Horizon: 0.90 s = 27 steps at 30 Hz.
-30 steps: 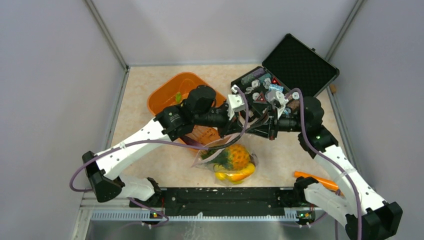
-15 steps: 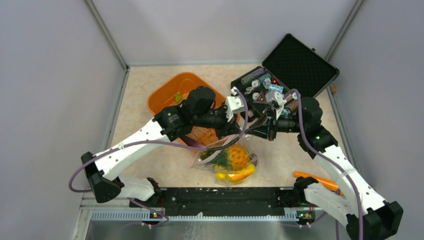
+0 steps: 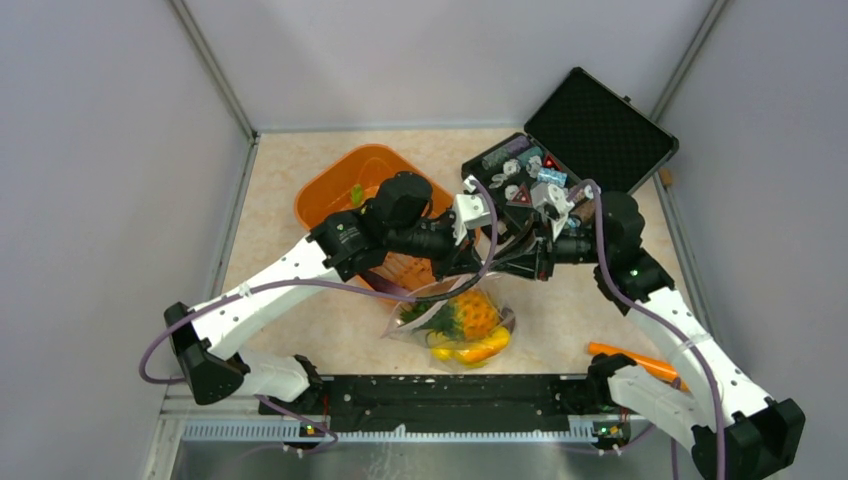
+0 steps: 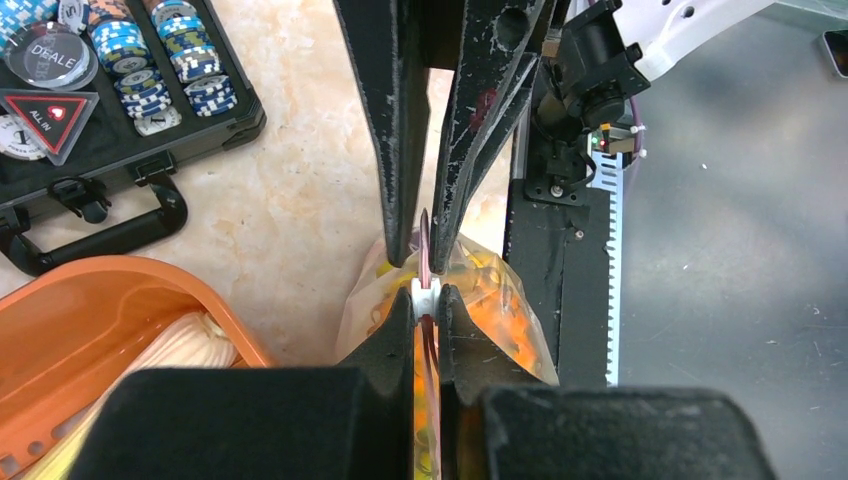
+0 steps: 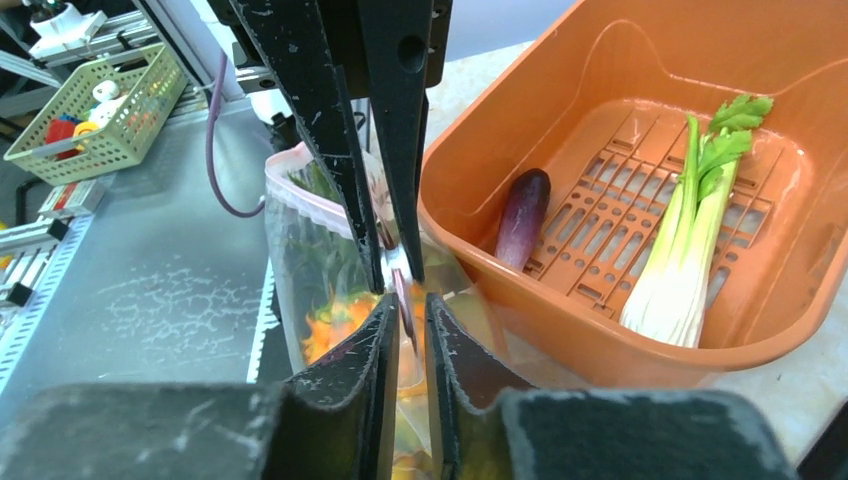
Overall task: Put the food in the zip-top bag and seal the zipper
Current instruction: Zip the zipper food storage bag at the center of the board.
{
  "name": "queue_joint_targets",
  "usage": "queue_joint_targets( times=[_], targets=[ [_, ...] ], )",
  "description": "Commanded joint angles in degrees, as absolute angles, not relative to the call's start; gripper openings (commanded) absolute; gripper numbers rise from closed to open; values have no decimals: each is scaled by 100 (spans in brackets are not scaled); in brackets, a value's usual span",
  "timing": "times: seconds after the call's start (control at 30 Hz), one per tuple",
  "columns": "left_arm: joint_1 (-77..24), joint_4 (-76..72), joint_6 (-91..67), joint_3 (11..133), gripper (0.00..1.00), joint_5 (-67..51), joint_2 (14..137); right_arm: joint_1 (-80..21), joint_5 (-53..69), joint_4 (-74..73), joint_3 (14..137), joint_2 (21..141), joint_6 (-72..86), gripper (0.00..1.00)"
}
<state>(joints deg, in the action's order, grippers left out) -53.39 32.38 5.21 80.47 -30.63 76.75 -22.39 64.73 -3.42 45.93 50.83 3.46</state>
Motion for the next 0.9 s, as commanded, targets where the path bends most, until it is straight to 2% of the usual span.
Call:
queue_joint_targets(
  times=[0.0, 0.07, 0.17, 0.33, 0.47, 0.87],
  targets=[
    [-5344, 3199, 455, 8249, 0, -3239, 7691, -2288, 6631, -337, 4869, 5106, 110, 12],
    [-5344, 3199, 447, 8236, 0, -3224, 7670, -2285, 6700, -263, 4874, 5123, 163, 4],
    [-5344, 3178, 431, 8210, 0, -3200, 7654, -2292, 6722, -352, 4902, 5159, 124, 0],
    [-5344, 3222, 438, 8196, 0, -3063, 7648, -2285, 6513, -287, 4878, 5017, 237, 0],
    [-5336, 3529, 537, 8054, 0, -2514, 7541, -2287, 5889, -1008, 5126, 4987, -151, 0],
    [-5335, 3735, 492, 7434, 0, -1919, 6789, -2286, 5806, -1010, 5168, 4930, -122, 0]
  ],
)
